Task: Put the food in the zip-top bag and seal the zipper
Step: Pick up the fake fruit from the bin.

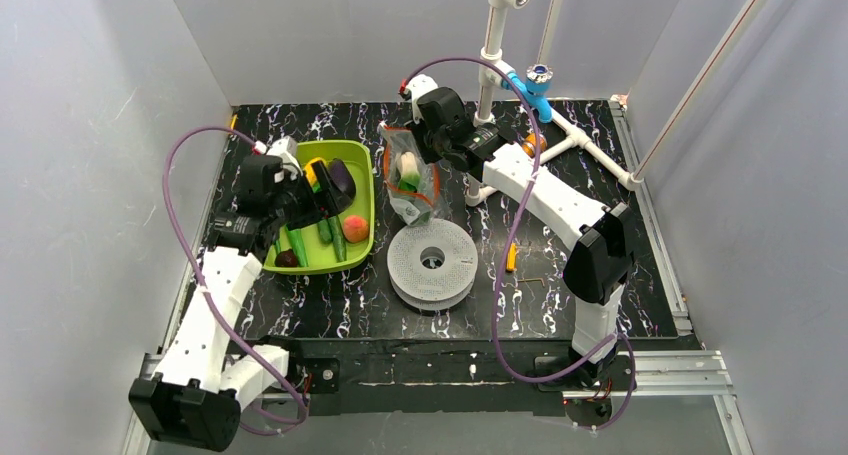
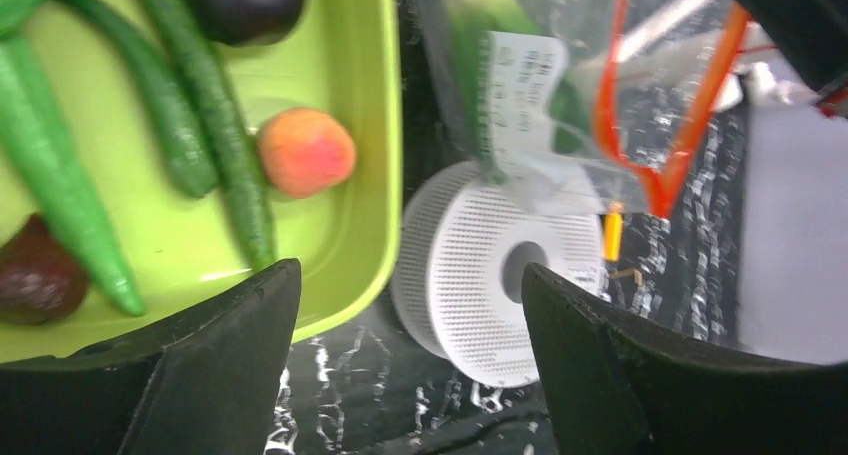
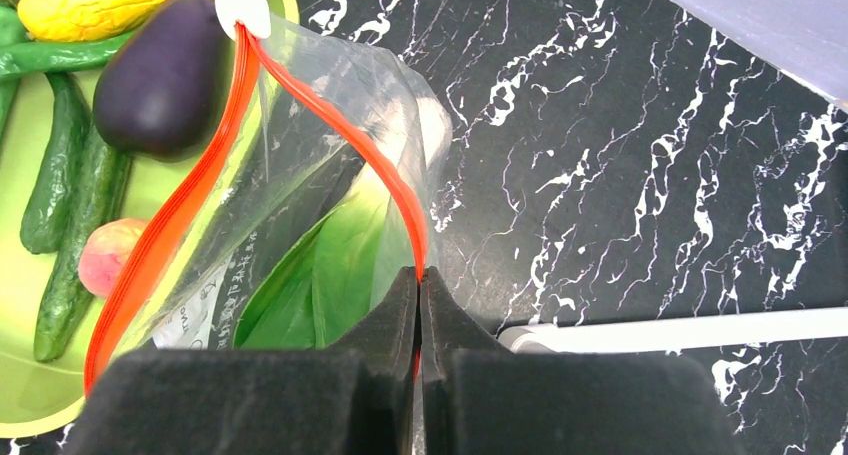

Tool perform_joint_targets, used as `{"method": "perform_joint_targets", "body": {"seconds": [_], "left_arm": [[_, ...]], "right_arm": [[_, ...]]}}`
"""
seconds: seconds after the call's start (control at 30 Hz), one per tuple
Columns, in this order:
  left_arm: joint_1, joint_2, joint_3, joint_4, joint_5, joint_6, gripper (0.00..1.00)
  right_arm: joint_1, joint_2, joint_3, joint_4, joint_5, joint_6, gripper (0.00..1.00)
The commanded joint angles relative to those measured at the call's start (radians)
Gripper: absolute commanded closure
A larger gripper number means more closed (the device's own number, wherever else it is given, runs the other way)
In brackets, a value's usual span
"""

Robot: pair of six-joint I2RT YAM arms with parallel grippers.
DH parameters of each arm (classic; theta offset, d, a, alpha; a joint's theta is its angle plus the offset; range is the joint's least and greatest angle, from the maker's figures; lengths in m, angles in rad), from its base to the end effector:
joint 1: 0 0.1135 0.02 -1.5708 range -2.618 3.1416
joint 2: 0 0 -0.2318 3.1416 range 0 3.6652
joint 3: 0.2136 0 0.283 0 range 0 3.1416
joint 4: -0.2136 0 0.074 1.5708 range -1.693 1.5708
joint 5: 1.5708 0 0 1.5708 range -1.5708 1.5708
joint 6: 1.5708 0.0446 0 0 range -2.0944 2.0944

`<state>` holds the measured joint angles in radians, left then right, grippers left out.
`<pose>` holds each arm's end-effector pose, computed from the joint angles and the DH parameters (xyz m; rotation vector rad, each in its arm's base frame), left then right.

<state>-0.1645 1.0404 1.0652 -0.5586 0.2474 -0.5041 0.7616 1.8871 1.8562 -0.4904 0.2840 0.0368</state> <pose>0.2731 -0.0564 0.3206 -0.2131 2.1460 -0.6554 0.3500 0.3165 0.3270 -0.5731 1.9942 0.1929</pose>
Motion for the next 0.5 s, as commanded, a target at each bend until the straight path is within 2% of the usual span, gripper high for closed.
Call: {"method": "perform_joint_targets", "body": {"seconds": [0.0, 0.1, 0.17, 0.27, 0.33, 0.47], "left_arm": [[0.009, 0.044, -0.057, -0.030, -0.228, 0.070, 0.21], [0.010, 0.147, -0.050, -0.014, -0.217, 0.046, 0.22], [0.012, 0.224, -0.040, 0.032, -0.144, 0.030, 0.23], [0.014, 0.390, 0.005, 0.090, 0.009, 0.029, 0.34], [0.015, 0.476, 0.039, 0.094, 0.052, 0.024, 0.38], [0.013, 0.541, 0.027, 0.147, 0.083, 0.033, 0.41]], "right_arm": [[-0.001, -0.071, -0.006, 0.063, 0.036, -0.025, 0.99], [-0.001, -0.080, -0.009, 0.055, 0.033, -0.029, 0.99], [-0.001, -0.091, -0.019, 0.052, 0.033, -0.029, 0.99], [-0.001, -0.100, -0.029, 0.059, 0.037, -0.034, 0.99], [-0.001, -0.092, -0.013, 0.043, 0.036, -0.034, 0.99], [-0.001, -0.089, 0.007, 0.016, 0.021, -0.034, 0.99]]}}
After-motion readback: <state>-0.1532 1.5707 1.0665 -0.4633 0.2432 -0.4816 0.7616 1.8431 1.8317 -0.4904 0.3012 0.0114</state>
